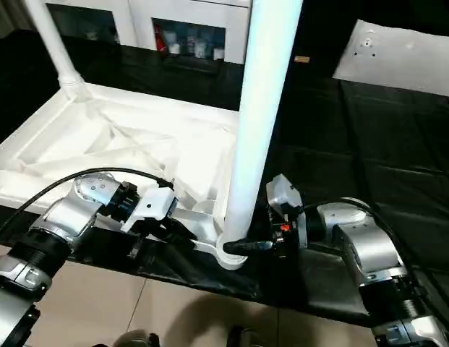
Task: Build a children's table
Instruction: Rotate leg to tighten
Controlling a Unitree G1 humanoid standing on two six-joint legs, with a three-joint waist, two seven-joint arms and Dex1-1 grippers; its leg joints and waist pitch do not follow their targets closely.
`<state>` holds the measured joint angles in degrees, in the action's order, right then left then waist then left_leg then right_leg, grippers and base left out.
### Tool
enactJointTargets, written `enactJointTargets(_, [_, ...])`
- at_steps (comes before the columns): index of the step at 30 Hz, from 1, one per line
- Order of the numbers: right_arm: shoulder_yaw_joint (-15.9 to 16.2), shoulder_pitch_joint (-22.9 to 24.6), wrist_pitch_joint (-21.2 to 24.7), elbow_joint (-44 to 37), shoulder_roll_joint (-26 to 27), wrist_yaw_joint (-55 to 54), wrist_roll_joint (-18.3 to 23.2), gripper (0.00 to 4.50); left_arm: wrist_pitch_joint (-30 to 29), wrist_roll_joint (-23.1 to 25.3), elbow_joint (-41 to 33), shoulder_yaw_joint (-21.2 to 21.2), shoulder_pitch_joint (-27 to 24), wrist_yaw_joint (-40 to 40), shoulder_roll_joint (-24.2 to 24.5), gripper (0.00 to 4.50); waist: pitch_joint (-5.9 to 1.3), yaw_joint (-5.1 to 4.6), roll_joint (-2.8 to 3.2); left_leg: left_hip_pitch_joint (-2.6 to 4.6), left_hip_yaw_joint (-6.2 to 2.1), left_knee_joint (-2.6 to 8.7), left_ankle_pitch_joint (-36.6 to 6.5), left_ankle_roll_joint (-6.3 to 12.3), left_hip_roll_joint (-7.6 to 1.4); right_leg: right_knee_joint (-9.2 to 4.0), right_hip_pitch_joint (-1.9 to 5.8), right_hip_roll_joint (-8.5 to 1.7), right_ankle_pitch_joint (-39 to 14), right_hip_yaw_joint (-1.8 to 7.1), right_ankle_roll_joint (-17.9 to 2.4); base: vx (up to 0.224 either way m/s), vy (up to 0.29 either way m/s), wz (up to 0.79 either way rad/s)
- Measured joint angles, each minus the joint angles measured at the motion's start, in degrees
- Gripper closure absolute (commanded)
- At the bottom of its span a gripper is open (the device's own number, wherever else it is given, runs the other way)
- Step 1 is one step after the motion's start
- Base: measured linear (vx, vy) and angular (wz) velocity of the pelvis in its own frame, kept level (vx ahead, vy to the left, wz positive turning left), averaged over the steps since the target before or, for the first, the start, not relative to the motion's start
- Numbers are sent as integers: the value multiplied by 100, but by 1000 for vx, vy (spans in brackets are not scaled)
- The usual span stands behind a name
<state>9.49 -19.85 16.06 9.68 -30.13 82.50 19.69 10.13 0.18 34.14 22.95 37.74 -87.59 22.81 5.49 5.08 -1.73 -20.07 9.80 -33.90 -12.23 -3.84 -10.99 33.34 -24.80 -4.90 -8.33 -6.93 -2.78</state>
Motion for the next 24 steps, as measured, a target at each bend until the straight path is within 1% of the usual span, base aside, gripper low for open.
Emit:
enactJointTargets(3, [3, 0, -3, 0, -3, 4, -1, 231, 24, -1, 47, 5, 27, -30, -6, 450, 0, 3, 0, 1, 0, -1, 0, 0, 0, 5, 0, 0, -1, 0, 1, 0, 0, 0])
enactJointTargets(6, [9, 0, -5, -2, -11, 6, -2, 239, 28, -2, 55, 9, 32, -39, -6, 450, 0, 6, 0, 1, 0, -3, 0, 0, -1, 9, 0, 0, -2, 0, 3, 0, 0, 0])
enactJointTargets(12, [12, 16, 18, -35, -13, -12, -2, 243, 43, -5, 73, 12, 35, -40, -6, 450, 0, 6, -1, 1, 0, -8, 0, 0, -1, 11, 0, -1, -2, 0, 4, 0, 0, 0])
enactJointTargets(15, [-49, 175, 209, -252, 7, -232, 53, 243, -29, -9, 86, -9, 34, -19, -31, 450, -1, 13, -2, 3, -1, -7, 0, 0, -1, 11, 0, -1, -3, 0, 5, 0, 0, 0])
enactJointTargets(18, [-198, 345, 376, -434, 199, -716, 59, 243, -240, 21, 91, -70, 33, 240, -94, 450, -2, 2, -2, 11, -1, -10, 13, -21, -2, 13, 9, -1, -12, 0, 28, 0, 0, 0])
enactJointTargets(20, [-341, 482, 489, -562, 448, -1283, -28, 243, -530, 106, 82, -171, 29, 548, -147, 450, -5, -23, 0, 24, -1, -8, 20, -35, -1, 9, 26, -1, -11, 1, 33, 0, 0, 0])
enactJointTargets(21, [-420, 506, 568, -612, 649, -1705, -147, 243, -735, 163, 83, -260, 35, 754, -190, 450, -5, -50, -1, 48, -1, -5, 21, -70, -2, 7, 48, 0, -11, 0, 34, 0, 0, 0])
enactJointTargets(22, [-498, 537, 646, -669, 876, -2208, -290, 243, -979, 252, 89, -332, 39, 1029, -255, 450, -2, -113, 3, 92, -4, -1, 21, -100, -1, -11, 91, 0, -14, -8, 38, 0, 0, 0])
enactJointTargets(23, [-550, 563, 704, -698, 1002, -2513, -365, 245, -1115, 293, 95, -358, 40, 1189, -312, 450, -2, -166, 10, 110, -9, 5, 20, -101, 0, -40, 119, -1, -17, -23, 44, -54, 6, -2])
enactJointTargets(24, [-608, 576, 769, -728, 1150, -2845, -439, 249, -1237, 327, 97, -397, 41, 1346, -388, 450, -3, -218, 11, 112, -16, 3, 20, -101, 1, -68, 135, -1, -20, -39, 49, -53, 23, -5])
